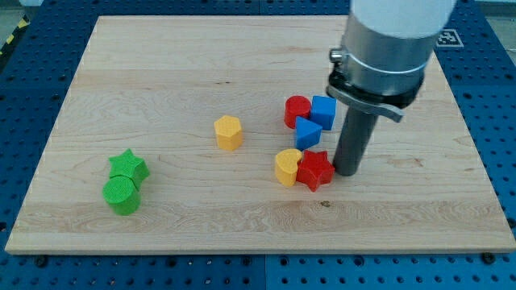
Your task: Move the red star between the yellow heart and blue triangle
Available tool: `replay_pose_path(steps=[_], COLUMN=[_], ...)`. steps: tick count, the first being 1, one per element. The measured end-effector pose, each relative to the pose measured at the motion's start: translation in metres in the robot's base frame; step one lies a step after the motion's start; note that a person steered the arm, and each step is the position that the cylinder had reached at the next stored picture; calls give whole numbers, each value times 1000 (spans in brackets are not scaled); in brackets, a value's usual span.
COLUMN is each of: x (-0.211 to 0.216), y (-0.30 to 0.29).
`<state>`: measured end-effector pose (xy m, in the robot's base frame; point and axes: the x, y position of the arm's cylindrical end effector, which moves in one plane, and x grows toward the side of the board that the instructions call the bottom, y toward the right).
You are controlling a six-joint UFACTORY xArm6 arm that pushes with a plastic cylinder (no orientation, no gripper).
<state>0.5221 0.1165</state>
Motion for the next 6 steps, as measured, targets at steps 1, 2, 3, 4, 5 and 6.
replay_pose_path(steps=[1,2,3,4,5,6], x=[0,14,46,31,6,5], y=[12,13,18,-13,-44,-51])
